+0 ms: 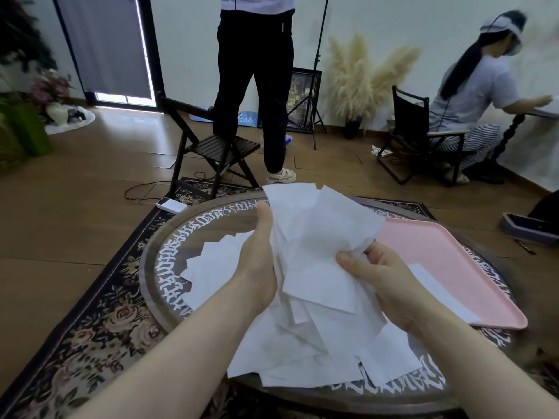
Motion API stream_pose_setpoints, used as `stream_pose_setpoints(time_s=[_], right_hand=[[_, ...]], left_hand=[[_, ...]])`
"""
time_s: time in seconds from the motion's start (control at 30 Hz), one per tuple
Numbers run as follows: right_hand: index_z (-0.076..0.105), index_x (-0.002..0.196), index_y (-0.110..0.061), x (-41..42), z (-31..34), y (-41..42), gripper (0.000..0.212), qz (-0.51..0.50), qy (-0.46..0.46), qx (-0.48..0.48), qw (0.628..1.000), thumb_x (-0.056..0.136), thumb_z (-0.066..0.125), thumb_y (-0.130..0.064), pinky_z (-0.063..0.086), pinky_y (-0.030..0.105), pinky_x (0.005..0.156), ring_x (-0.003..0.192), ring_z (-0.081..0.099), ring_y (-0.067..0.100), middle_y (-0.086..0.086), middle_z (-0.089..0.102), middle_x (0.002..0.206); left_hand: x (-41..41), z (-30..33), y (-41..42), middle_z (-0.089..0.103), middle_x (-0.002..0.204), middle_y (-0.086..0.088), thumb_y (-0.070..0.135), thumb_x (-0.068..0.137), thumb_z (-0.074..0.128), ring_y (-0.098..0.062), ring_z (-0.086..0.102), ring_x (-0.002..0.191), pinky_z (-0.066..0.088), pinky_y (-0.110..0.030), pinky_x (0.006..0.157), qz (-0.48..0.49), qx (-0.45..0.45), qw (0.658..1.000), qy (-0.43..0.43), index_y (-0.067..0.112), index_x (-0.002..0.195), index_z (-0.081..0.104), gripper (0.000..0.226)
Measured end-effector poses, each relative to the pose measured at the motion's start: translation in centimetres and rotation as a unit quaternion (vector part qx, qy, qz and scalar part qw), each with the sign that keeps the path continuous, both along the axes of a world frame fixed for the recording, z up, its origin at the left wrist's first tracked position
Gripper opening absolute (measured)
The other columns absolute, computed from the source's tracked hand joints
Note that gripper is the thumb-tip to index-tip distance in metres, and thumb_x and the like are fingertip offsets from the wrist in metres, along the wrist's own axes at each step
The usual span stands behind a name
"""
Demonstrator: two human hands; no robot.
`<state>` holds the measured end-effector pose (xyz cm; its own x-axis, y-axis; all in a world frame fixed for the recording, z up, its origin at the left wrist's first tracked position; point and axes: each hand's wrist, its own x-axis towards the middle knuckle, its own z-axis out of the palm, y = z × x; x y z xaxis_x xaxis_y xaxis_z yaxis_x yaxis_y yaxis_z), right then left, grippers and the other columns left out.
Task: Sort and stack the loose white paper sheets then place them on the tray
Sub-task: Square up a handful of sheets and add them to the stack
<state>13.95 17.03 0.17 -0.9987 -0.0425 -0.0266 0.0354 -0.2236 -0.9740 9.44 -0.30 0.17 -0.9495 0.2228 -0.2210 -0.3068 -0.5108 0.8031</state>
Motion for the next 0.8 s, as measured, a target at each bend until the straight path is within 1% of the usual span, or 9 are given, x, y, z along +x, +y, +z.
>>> stream_pose_setpoints(time_s=[0.03, 0.1, 0.2, 0.4, 0.53, 0.6, 0.67, 0.73, 0.8], right_hand=[[0.069, 0.102, -0.005, 0.0, 0.0, -0.1, 0.03, -0.011, -0.002, -0.007, 1.0, 0.073, 0.065, -0.01, 0.06, 0.027, 0.067, 0.083, 0.075, 0.022, 0.011, 0.077, 0.098], [0.068, 0.105, -0.004, 0.1, 0.1, -0.3, 0.032, -0.026, -0.005, -0.021, 0.999, 0.074, 0.065, -0.011, 0.059, 0.027, 0.064, 0.081, 0.075, 0.021, 0.011, 0.077, 0.098], [0.068, 0.11, -0.004, 0.1, -0.1, -0.6, 0.033, -0.042, -0.004, 0.007, 0.999, 0.079, 0.066, -0.015, 0.061, 0.03, 0.069, 0.085, 0.074, 0.023, 0.011, 0.076, 0.102], [0.069, 0.106, -0.011, -0.4, 0.7, 0.6, 0.017, -0.18, 0.056, 0.078, 0.979, 0.091, 0.062, -0.015, 0.055, 0.023, 0.074, 0.091, 0.071, 0.015, 0.001, 0.077, 0.1], [0.065, 0.118, -0.006, -0.5, 1.9, 1.9, 0.043, -0.196, 0.071, -0.014, 0.978, 0.08, 0.064, -0.029, 0.053, 0.033, 0.083, 0.103, 0.071, 0.02, 0.004, 0.074, 0.111], [0.062, 0.123, -0.004, -0.6, 2.0, 1.6, 0.048, -0.179, 0.052, -0.068, 0.98, 0.081, 0.063, -0.028, 0.053, 0.038, 0.09, 0.107, 0.069, 0.023, 0.007, 0.073, 0.116], [0.063, 0.122, -0.005, -0.8, 1.8, 0.8, 0.039, -0.17, 0.028, -0.093, 0.981, 0.087, 0.062, -0.023, 0.054, 0.038, 0.09, 0.106, 0.07, 0.023, 0.007, 0.073, 0.114], [0.066, 0.114, -0.008, -1.1, 1.2, -0.2, 0.022, -0.182, 0.017, -0.079, 0.98, 0.095, 0.058, -0.016, 0.058, 0.03, 0.081, 0.097, 0.072, 0.018, 0.003, 0.076, 0.107], [0.068, 0.108, -0.012, -1.2, 0.8, -0.8, 0.016, -0.205, 0.005, -0.068, 0.976, 0.098, 0.056, -0.013, 0.058, 0.026, 0.076, 0.09, 0.073, 0.014, 0.0, 0.076, 0.103]], left_hand=[[0.1, 0.0, 0.1, 0.073, 0.114, -0.01, 0.059, 0.094, 0.042, -0.027, 0.069, 0.107, 0.053, -0.042, 0.092, -0.007, -0.001, 1.0, 0.014, 0.011, 0.12, 0.067, 0.06], [0.2, -0.2, 0.3, 0.073, 0.111, -0.012, 0.036, 0.097, 0.053, -0.027, 0.07, 0.102, 0.056, -0.039, 0.088, -0.002, -0.03, 0.998, 0.048, 0.006, 0.118, 0.066, 0.039], [0.2, -0.4, 0.5, 0.075, 0.104, -0.01, 0.012, 0.098, 0.055, -0.022, 0.072, 0.088, 0.058, -0.035, 0.08, 0.028, -0.032, 0.998, 0.048, 0.006, 0.114, 0.066, 0.021], [-0.6, -0.2, -0.2, 0.076, 0.088, 0.005, 0.013, 0.1, 0.052, -0.01, 0.073, 0.078, 0.057, -0.028, 0.072, 0.101, 0.011, 0.994, 0.045, 0.017, 0.1, 0.065, 0.014], [-0.5, -0.4, -0.3, 0.074, 0.092, 0.003, 0.016, 0.102, 0.051, -0.012, 0.071, 0.082, 0.056, -0.029, 0.074, 0.094, -0.036, 0.994, 0.052, 0.018, 0.1, 0.064, 0.013], [-0.3, -0.7, -0.1, 0.073, 0.096, 0.0, 0.017, 0.102, 0.051, -0.015, 0.07, 0.085, 0.056, -0.031, 0.075, 0.067, -0.071, 0.994, 0.047, 0.016, 0.105, 0.064, 0.014], [0.1, -0.8, 0.5, 0.073, 0.101, -0.005, 0.019, 0.101, 0.052, -0.021, 0.07, 0.09, 0.056, -0.034, 0.08, 0.028, -0.1, 0.994, 0.04, 0.01, 0.114, 0.064, 0.02], [0.5, -0.9, 1.2, 0.074, 0.107, -0.007, 0.021, 0.099, 0.057, -0.025, 0.069, 0.101, 0.054, -0.04, 0.093, 0.003, -0.102, 0.994, 0.035, 0.008, 0.119, 0.065, 0.025], [0.6, -0.8, 1.5, 0.075, 0.108, -0.005, 0.024, 0.095, 0.062, -0.024, 0.07, 0.104, 0.053, -0.042, 0.096, -0.013, -0.081, 0.996, 0.042, 0.011, 0.119, 0.067, 0.027]])
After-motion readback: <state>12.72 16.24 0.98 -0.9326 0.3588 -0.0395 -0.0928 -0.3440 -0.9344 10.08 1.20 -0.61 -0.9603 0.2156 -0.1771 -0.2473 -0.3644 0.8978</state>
